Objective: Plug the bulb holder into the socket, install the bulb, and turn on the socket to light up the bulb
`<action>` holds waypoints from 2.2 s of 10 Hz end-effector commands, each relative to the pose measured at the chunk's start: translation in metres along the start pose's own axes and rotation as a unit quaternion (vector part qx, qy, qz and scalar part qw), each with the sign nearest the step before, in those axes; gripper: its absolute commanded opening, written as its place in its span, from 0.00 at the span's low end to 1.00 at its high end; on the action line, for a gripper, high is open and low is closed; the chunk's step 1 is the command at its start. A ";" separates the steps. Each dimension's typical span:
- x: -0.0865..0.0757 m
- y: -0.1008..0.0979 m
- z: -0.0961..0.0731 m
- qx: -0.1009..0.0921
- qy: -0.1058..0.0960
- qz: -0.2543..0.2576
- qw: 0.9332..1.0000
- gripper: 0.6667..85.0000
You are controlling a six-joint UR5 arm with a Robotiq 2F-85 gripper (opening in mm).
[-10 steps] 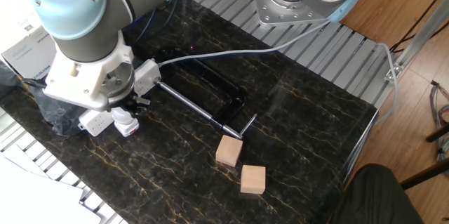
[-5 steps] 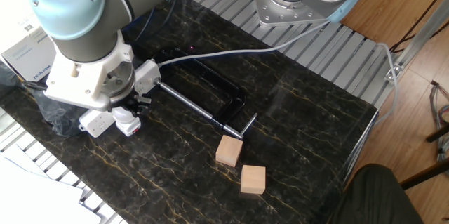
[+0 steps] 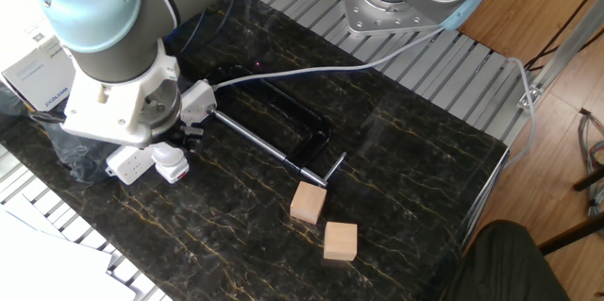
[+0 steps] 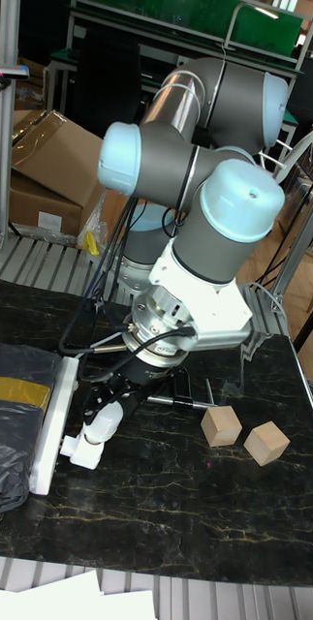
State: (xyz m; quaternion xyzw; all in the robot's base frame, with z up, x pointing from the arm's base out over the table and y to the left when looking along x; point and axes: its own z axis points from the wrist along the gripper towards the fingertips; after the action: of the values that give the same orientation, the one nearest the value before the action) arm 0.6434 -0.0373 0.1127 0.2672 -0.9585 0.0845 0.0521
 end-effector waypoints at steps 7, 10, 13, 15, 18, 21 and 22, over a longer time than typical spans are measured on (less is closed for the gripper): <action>-0.051 0.031 -0.015 0.014 -0.021 -0.083 0.996 0.49; -0.067 0.049 0.011 0.005 -0.028 -0.106 0.994 0.00; -0.057 0.047 0.043 0.029 0.007 -0.176 0.984 0.00; -0.054 0.056 0.059 0.021 0.018 -0.203 0.979 0.00; -0.039 0.035 0.079 0.055 0.040 -0.218 0.974 0.00; -0.028 0.040 0.086 0.043 0.053 -0.254 0.965 0.00; -0.027 0.027 0.089 0.068 0.061 -0.261 0.961 0.00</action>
State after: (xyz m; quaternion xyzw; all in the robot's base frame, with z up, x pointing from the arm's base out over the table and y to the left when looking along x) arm 0.6491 -0.0063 0.0248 0.4859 -0.8573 0.1348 0.1039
